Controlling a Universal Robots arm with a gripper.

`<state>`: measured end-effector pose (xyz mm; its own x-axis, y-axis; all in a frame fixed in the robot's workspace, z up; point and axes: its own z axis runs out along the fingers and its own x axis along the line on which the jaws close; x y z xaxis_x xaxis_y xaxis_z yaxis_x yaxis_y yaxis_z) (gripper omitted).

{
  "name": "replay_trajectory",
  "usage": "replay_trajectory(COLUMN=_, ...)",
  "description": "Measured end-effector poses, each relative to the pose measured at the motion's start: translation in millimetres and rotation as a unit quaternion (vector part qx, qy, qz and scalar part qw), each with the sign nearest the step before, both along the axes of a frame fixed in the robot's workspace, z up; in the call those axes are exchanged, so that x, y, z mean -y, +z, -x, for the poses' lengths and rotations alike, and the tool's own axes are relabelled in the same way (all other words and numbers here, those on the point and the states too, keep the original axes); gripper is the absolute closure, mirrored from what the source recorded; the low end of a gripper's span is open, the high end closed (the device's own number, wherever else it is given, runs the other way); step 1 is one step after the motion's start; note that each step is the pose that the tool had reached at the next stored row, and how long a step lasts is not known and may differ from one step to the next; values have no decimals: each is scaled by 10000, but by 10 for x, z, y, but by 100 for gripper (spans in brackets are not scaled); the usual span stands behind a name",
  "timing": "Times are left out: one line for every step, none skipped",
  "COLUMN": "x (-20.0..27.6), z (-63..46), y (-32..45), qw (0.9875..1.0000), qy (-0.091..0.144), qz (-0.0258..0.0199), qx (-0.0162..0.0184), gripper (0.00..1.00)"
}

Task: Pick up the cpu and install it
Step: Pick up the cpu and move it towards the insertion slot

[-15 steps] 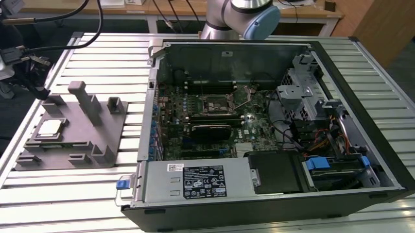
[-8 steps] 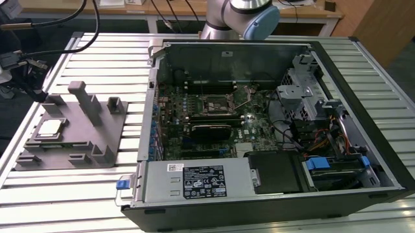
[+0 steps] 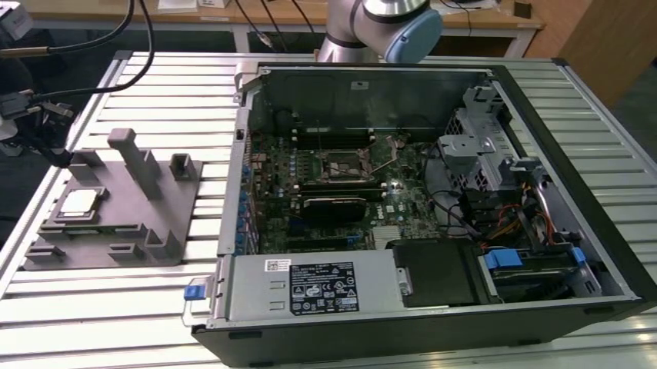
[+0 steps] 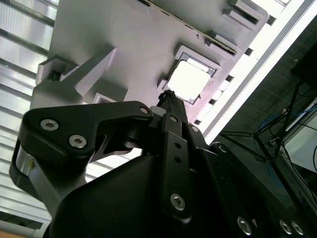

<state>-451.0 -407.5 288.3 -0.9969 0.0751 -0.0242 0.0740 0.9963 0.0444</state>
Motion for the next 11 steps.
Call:
replay_trajectory(x=0, z=6, y=-14, qw=10000, qy=0, qz=0, qx=0, gripper=89)
replay_trajectory(x=0, z=13, y=-28, qw=10000, qy=0, qz=0, qx=0, gripper=89)
replay_trajectory(x=0, z=19, y=-42, qw=10000, qy=0, qz=0, qx=1, gripper=89)
replay_trajectory(x=0, z=24, y=-55, qw=10000, qy=0, qz=0, qx=1, gripper=89)
replay_trajectory(x=0, z=29, y=-68, qw=10000, qy=0, qz=0, qx=0, gripper=89)
replay_trajectory(x=0, z=34, y=-84, qw=10000, qy=0, qz=0, qx=1, gripper=89)
replay_trajectory(x=0, z=38, y=-99, qw=10000, qy=0, qz=0, qx=1, gripper=89)
replay_trajectory(x=0, z=43, y=-114, qw=10000, qy=0, qz=0, qx=1, gripper=89)
replay_trajectory(x=0, z=46, y=-128, qw=10000, qy=0, qz=0, qx=1, gripper=89)
replay_trajectory(x=0, z=48, y=-142, qw=10000, qy=0, qz=0, qx=0, gripper=89)
replay_trajectory(x=0, z=52, y=-159, qw=10000, qy=0, qz=0, qx=1, gripper=89)
